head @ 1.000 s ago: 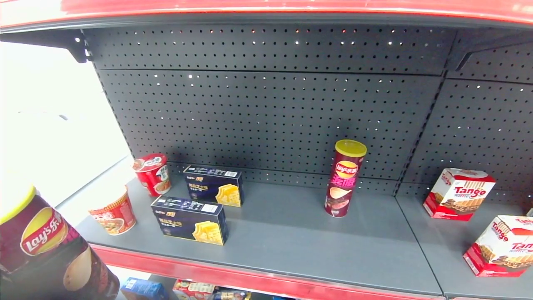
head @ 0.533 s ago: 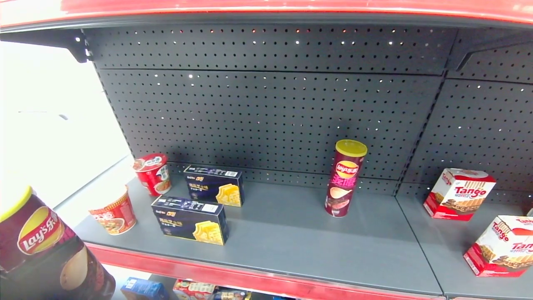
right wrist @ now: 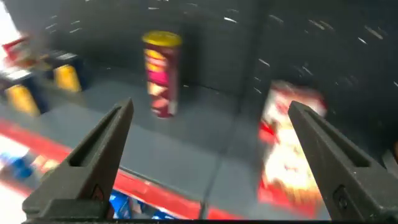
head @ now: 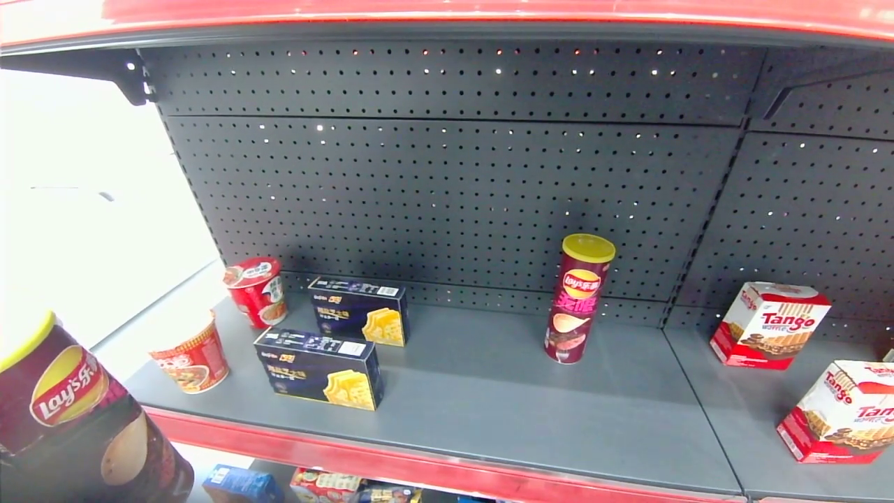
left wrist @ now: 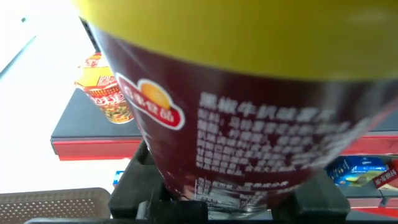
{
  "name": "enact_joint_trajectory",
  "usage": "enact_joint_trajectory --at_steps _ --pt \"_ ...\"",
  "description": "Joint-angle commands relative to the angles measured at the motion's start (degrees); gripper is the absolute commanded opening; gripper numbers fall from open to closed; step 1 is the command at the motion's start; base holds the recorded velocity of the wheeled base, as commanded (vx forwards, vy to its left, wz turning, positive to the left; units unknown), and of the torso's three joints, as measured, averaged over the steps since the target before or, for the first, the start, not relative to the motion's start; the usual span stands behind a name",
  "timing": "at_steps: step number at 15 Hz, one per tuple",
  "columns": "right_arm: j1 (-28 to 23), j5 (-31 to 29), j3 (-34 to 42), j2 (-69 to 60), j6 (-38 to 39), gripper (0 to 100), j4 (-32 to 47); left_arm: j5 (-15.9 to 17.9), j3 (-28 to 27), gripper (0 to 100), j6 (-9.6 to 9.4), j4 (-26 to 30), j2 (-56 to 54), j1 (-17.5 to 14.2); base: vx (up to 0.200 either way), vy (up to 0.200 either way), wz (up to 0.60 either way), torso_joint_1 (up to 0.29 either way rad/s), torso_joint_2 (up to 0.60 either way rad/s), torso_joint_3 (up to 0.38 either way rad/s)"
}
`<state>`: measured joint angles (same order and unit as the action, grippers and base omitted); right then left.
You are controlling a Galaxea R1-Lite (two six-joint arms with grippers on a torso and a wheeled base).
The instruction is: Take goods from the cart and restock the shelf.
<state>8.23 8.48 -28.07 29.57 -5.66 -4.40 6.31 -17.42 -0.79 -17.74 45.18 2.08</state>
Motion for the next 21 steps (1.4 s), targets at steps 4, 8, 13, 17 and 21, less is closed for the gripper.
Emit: enact_joint_trajectory --at_steps 4,8,13,17,21 --pt "10.05 2.06 -11.12 23.6 -2.34 100 -2.02 0.98 -0.86 0 0.18 -0.63 4.3 2.22 0.0 0.0 0.0 0.0 0.0 0.0" --pt "10.76 4.96 -3.92 37.31 -2.43 100 -24.95 0.89 -3.15 0 0.35 -0.63 6.85 4.42 0.0 0.0 0.0 0.0 0.0 0.0" --pt "12.25 5.05 -1.81 43.81 -1.9 100 -31.11 0.98 -3.41 0 1.41 -0.63 8.0 4.51 0.0 0.0 0.0 0.0 0.0 0.0" --pt "9.44 10.94 -1.02 58.58 -2.25 100 -48.77 0.98 -5.17 0 1.41 -0.63 8.52 4.51 0.0 0.0 0.0 0.0 0.0 0.0" --pt "7.06 19.82 -4.44 64.38 -2.17 100 -50.71 0.89 -5.69 0 1.41 -0.28 8.43 4.42 0.0 0.0 0.0 0.0 0.0 0.0"
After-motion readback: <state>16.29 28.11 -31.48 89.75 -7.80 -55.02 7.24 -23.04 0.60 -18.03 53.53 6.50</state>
